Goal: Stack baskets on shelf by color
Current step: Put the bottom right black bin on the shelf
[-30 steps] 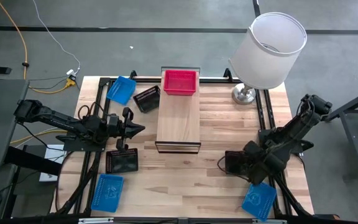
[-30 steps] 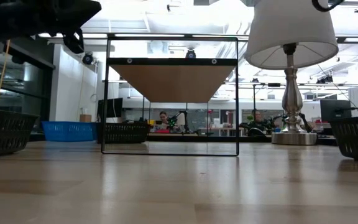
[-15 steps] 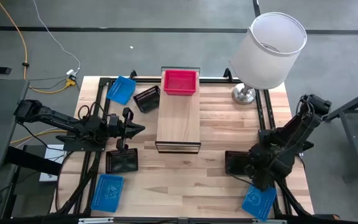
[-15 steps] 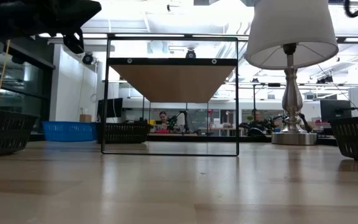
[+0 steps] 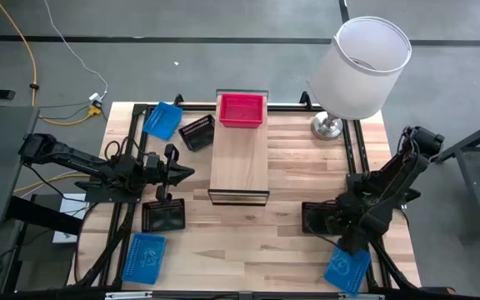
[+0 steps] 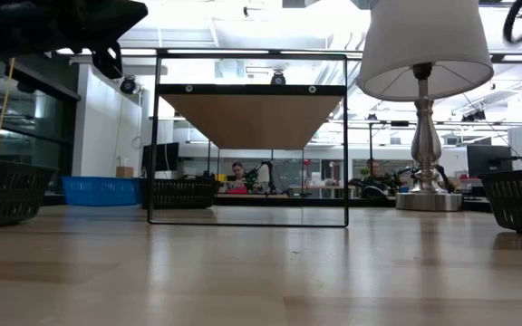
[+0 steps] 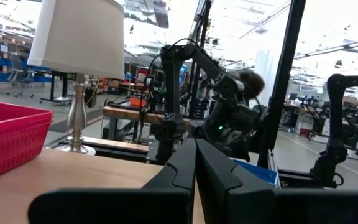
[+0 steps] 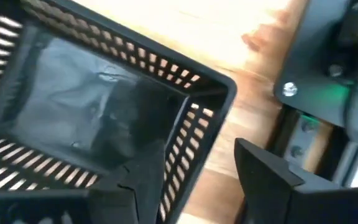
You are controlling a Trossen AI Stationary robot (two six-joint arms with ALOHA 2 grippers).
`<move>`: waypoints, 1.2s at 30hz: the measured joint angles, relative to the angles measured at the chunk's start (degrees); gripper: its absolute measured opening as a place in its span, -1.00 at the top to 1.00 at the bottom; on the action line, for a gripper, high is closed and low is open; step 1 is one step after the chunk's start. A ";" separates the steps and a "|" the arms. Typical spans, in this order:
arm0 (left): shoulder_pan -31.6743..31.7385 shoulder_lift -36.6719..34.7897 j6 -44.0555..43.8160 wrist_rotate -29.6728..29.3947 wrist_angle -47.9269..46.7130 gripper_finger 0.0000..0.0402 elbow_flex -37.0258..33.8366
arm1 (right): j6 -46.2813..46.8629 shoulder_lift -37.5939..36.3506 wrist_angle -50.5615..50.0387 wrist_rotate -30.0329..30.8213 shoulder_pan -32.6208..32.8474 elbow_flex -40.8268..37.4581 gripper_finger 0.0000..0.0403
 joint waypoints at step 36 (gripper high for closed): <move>0.00 -0.02 -1.69 -0.43 -0.61 1.00 0.00 | -20.85 -6.29 -14.59 28.29 -1.07 26.28 1.00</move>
